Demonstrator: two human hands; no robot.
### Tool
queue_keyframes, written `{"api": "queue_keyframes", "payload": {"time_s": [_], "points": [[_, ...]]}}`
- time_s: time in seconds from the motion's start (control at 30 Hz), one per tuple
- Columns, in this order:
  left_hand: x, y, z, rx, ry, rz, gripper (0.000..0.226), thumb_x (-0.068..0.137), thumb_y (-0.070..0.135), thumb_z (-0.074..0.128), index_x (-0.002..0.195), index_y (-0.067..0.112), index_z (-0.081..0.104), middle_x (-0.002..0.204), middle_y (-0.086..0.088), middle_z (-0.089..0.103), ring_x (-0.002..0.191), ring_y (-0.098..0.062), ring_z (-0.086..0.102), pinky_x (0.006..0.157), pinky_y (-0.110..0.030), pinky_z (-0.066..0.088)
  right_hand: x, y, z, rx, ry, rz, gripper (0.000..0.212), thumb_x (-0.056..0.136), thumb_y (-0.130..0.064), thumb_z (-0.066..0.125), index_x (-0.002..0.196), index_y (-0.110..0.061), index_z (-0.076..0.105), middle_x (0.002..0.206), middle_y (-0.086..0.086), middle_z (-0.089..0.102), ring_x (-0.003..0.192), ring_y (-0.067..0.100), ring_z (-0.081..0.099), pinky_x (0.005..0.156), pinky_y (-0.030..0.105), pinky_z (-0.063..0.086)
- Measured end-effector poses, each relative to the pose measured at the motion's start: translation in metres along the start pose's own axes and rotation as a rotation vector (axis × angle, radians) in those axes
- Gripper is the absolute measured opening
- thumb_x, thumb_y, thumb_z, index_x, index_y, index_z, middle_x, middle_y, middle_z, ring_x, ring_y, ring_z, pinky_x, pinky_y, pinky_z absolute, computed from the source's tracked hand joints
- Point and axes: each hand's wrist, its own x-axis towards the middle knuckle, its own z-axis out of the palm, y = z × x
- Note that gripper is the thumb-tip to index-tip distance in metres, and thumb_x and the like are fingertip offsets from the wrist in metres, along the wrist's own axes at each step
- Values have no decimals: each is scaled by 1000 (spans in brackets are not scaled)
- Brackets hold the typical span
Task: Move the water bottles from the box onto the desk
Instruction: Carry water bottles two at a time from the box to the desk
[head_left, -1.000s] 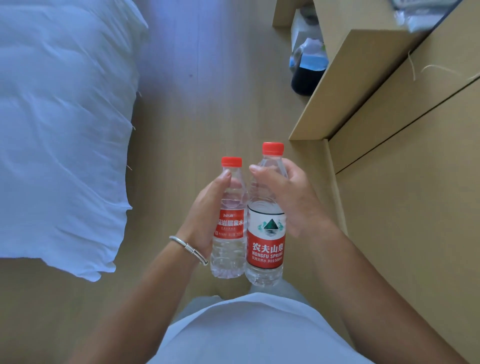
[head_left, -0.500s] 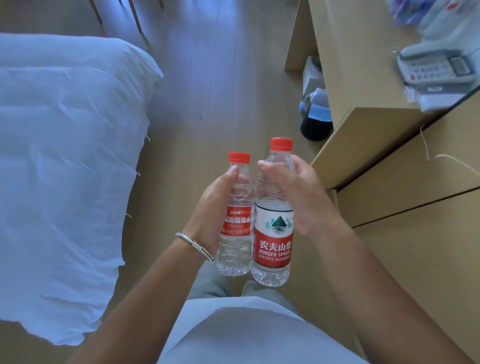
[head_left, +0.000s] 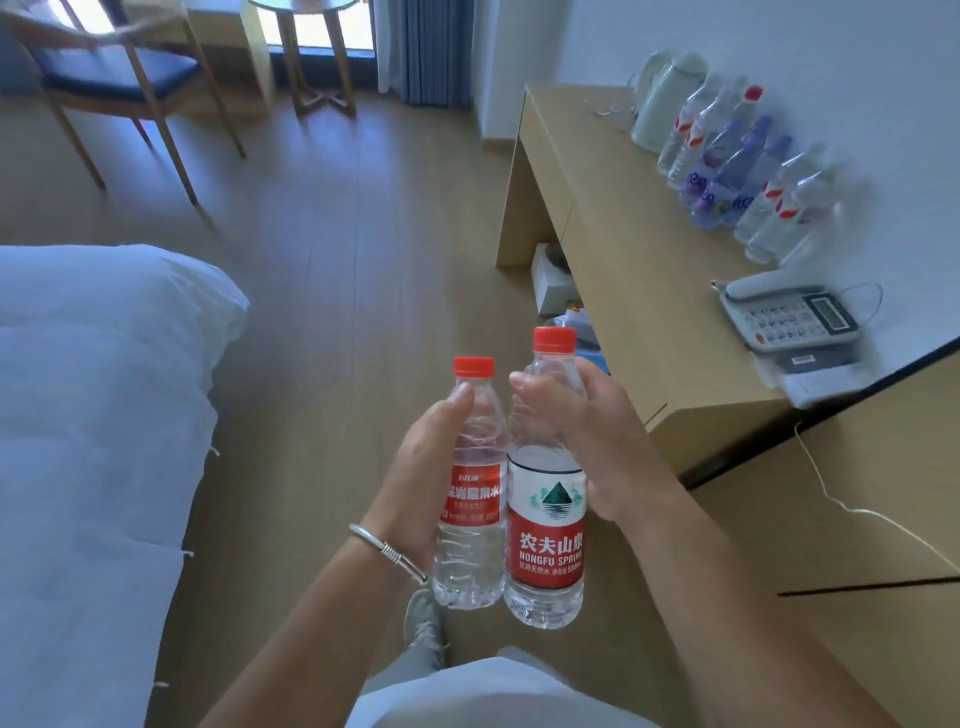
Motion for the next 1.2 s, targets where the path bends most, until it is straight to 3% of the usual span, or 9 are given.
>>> {"api": "queue_keyframes", "payload": {"time_s": [0.17, 0.27, 0.4, 0.83, 1.07, 1.2], "points": [[64, 53, -12, 55, -57, 21, 70, 83, 52, 60, 127, -2, 55, 117, -29, 65, 105, -50, 64, 89, -57, 55, 60, -37, 15, 17, 49, -43, 22, 87, -36, 70, 101, -21, 63, 85, -1, 72, 77, 13, 74, 61, 24, 56], [95, 75, -14, 39, -98, 11, 73, 82, 54, 64, 127, -2, 54, 121, -33, 62, 108, -56, 60, 93, -66, 49, 91, -50, 19, 29, 74, -63, 21, 87, -35, 69, 101, -20, 62, 83, -3, 71, 76, 12, 73, 61, 22, 55], [141, 101, -13, 21, -135, -13, 85, 76, 59, 72, 129, -4, 50, 124, -37, 57, 113, -60, 54, 98, -74, 39, 140, -64, 17, 45, 106, -59, 23, 87, -35, 70, 101, -19, 62, 89, 2, 71, 79, 16, 74, 67, 29, 58], [349, 187, 19, 144, -106, 3, 80, 72, 62, 67, 126, 4, 56, 118, -27, 66, 107, -50, 63, 96, -68, 46, 352, -124, -24, 101, 142, -55, 25, 85, -34, 73, 100, -17, 63, 90, 8, 71, 82, 25, 74, 80, 49, 60], [442, 237, 35, 237, -117, 21, 84, 69, 71, 67, 124, 8, 59, 117, -22, 68, 108, -45, 65, 98, -66, 46, 446, -162, -40, 63, 172, -84, 18, 86, -36, 70, 94, -22, 63, 82, -1, 72, 77, 17, 74, 75, 38, 60], [487, 256, 32, 276, -155, 13, 71, 75, 61, 67, 120, 6, 59, 112, -24, 69, 101, -45, 67, 91, -65, 50, 486, -173, -40, 111, 195, -74, 17, 85, -32, 71, 90, -18, 64, 81, 3, 73, 75, 21, 74, 72, 38, 59]]}}
